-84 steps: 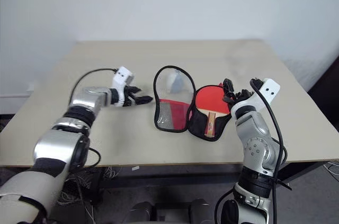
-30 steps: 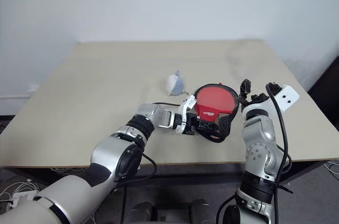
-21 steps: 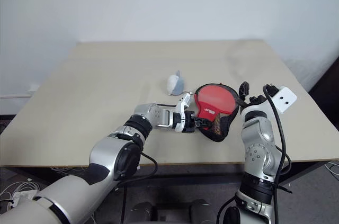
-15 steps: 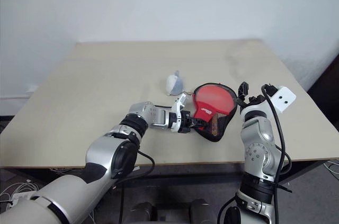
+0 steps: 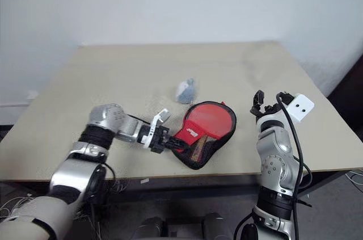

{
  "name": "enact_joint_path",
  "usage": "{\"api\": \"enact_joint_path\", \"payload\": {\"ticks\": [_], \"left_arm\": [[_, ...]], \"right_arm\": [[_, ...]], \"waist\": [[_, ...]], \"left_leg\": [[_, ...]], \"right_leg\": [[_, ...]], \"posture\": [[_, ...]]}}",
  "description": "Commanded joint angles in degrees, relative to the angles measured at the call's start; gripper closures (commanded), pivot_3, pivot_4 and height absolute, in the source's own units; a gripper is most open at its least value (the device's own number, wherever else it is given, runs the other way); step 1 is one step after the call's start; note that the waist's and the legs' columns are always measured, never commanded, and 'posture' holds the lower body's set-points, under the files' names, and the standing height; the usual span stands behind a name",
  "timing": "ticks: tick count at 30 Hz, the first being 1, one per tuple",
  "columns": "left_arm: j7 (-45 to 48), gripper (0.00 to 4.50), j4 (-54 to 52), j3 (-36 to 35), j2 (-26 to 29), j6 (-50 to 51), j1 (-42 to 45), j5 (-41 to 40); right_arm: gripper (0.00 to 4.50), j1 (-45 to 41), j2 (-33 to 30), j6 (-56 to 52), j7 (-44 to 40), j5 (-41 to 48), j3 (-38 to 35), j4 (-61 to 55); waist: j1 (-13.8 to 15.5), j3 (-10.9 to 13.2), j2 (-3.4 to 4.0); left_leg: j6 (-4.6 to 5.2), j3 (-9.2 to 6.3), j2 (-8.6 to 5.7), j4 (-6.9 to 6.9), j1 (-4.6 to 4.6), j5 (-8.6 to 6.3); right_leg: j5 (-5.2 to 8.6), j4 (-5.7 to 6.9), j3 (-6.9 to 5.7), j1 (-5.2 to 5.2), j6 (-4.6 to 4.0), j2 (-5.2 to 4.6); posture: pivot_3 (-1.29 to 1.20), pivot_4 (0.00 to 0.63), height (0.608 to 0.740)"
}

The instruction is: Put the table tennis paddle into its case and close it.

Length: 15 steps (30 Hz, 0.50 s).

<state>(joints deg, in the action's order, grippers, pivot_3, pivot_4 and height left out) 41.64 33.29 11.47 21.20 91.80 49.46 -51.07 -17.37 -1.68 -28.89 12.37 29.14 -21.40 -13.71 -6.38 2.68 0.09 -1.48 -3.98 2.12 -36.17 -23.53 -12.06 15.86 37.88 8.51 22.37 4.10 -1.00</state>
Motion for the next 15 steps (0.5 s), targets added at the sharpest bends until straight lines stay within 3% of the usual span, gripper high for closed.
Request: {"api": "enact_joint_path", "payload": {"ticks": [1,8,15], "left_arm": [[-5.2,4.49,-5.0,6.9,0.7,0.7,-1.1,-13.6],[-16.0,4.49,-5.8,16.5,3.6,0.7,-1.9,-33.4],[-25.9,4.49,-6.5,18.9,5.9,0.7,-2.7,-45.8]], "right_arm": [[0.0,-1.2,-0.7,0.1,-0.6,-0.4,1.0,-1.5],[0.0,-1.4,-0.3,-0.4,0.0,-0.3,2.3,-2.0],[0.0,-0.6,-0.4,-1.5,0.6,-0.3,2.3,-3.1]], "waist": [[0.5,0.0,0.0],[0.6,0.0,-0.01],[0.6,0.0,-0.02]], "left_leg": [[0.0,0.01,0.0,-0.02,0.01,0.0],[0.01,0.01,-0.02,-0.05,-0.01,0.0],[0.01,0.01,-0.02,-0.07,-0.02,0.0]], "right_leg": [[0.02,-0.01,0.0,-0.02,0.03,-0.01],[0.13,0.0,-0.01,0.02,0.21,0.0],[0.14,-0.01,-0.01,0.02,0.21,0.0]], "posture": [[0.0,0.0,0.74],[0.0,0.0,0.74],[0.0,0.0,0.74]]}}
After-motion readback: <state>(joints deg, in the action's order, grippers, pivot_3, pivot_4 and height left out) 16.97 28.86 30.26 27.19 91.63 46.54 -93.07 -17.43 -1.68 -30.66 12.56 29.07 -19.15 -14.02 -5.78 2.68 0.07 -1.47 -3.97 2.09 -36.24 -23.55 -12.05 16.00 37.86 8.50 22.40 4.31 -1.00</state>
